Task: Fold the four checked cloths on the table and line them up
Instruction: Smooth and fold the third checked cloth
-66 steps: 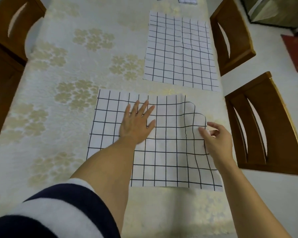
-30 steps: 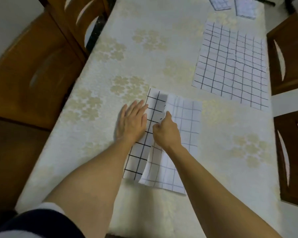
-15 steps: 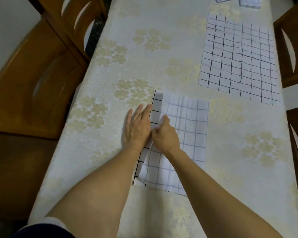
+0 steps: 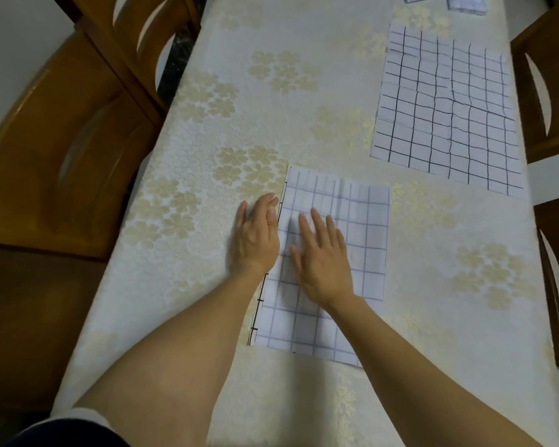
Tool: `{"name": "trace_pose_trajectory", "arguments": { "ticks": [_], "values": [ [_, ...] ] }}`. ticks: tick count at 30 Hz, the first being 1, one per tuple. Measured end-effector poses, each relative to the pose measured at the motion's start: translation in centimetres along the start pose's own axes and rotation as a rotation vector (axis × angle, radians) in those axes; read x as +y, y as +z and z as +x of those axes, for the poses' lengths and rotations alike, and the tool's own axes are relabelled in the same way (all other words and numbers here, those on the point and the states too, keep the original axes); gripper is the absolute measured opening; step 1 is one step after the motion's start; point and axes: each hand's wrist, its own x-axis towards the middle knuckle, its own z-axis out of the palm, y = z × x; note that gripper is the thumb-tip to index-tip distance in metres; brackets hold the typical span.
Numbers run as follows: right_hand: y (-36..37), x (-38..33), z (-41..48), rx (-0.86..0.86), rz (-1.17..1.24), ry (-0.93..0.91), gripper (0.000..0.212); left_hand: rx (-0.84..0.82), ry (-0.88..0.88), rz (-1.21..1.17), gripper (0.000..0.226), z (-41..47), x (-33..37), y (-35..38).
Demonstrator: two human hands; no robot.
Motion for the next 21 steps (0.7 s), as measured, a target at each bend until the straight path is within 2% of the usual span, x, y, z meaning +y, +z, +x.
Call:
{"name": "trace_pose_trajectory", "arguments": {
  "ticks": [2, 4, 10, 18, 21],
  "values": [
    [1.1, 0.3, 0.3, -0.111, -0.067, -0.004, 0.068, -0.016, 0.018, 0.009, 0.046, 0.2, -0.1, 0.0],
    [2.0, 0.5, 0.5, -0.137, -0.11, 0.006, 0.068, -0.052, 0.032, 0.046, 0.051, 0.3, -0.8, 0.4],
    [2.1, 0.7, 0.9, -0.143, -0.123, 0.009, 0.068, -0.067, 0.019, 0.062, 0.042, 0.1, -0.3, 0.2],
    [2.1, 0.9, 0.8, -0.156, -0.105, -0.002, 0.069, -0.083, 0.053, 0.09, 0.046, 0.1, -0.6, 0.2],
    [1.4, 0.8, 0.8, -0.109, -0.018, -0.008, 0.068, -0.07, 0.057, 0.075, 0.046, 0.2, -0.6, 0.3]
  ]
}}
